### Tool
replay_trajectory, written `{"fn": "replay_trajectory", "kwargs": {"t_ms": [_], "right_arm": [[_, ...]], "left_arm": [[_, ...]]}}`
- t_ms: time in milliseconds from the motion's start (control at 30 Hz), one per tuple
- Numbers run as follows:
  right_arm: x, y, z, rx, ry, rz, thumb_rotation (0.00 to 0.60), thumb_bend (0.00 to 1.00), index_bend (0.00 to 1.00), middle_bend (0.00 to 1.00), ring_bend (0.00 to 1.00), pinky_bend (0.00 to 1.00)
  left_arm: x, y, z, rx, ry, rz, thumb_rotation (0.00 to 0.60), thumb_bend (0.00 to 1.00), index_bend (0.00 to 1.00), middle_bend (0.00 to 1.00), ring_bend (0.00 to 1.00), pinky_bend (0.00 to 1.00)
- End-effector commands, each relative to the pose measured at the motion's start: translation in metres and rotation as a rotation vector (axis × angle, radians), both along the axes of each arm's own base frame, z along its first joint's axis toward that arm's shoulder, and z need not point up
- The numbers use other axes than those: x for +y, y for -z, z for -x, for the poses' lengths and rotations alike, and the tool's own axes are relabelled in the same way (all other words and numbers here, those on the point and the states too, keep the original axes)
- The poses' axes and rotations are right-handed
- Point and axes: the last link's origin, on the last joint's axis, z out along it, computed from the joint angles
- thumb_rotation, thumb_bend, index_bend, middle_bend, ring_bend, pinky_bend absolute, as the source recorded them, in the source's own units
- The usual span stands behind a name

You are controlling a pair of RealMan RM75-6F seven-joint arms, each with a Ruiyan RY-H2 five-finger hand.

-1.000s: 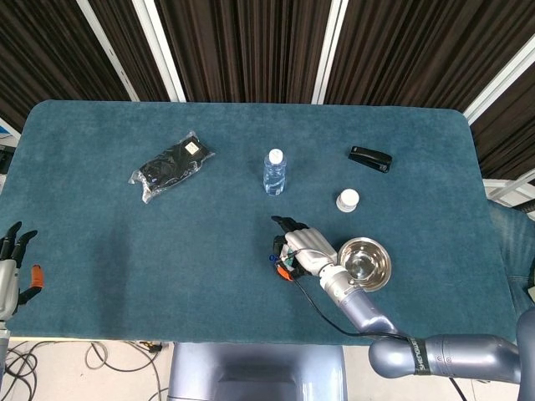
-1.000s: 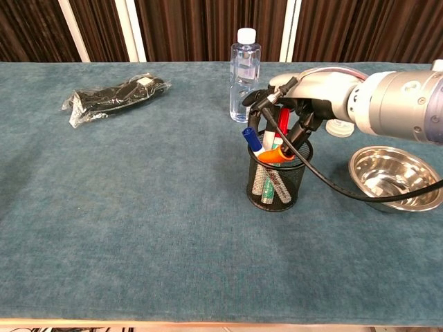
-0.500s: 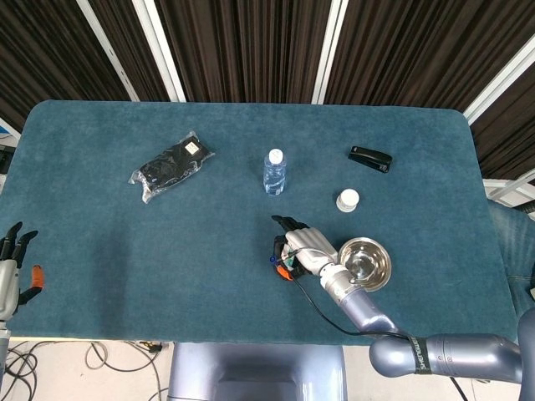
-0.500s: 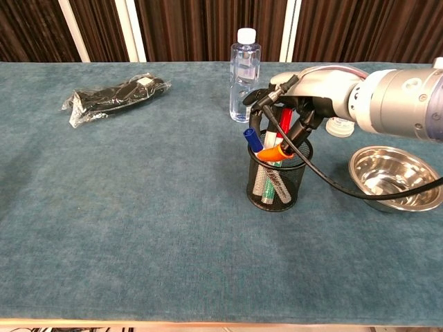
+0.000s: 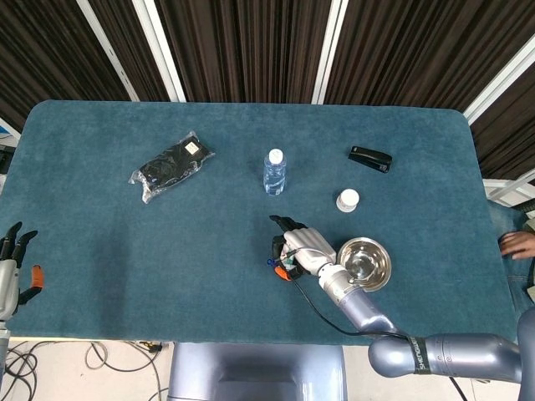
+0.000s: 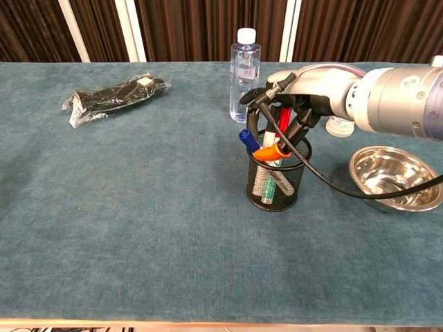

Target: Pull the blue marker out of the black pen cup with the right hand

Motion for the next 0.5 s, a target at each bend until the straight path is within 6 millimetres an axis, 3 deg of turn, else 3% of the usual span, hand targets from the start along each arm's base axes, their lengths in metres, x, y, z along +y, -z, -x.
{"fn": "replay_trajectory", "kwargs": {"t_ms": [33,300,500], "right_arm": [[0.000,-0.002,0.001,-0.005,0.001,-0.001,0.600,0.47,0.57,0.00,0.00,0.16],[0.001,-0.017,-0.003,-0.081,0.032,-0.013,0.600,0.48,0.57,0.00,0.00,0.16],[-0.005,-0.051,-0.004,-0.176,0.095,-0.032,0.600,0.48,0.58,0.00,0.00,0.16]], "left_arm": [[0.000,0.000,0.000,-0.002,0.000,-0.001,0.600,0.56,0.13,0.00,0.10,0.06],[0.000,0.000,0.000,-0.005,-0.001,0.000,0.600,0.56,0.13,0.00,0.10,0.06],[0.000,0.000,-0.001,-0.010,-0.001,0.000,0.600,0.56,0.13,0.00,0.10,0.06]]}}
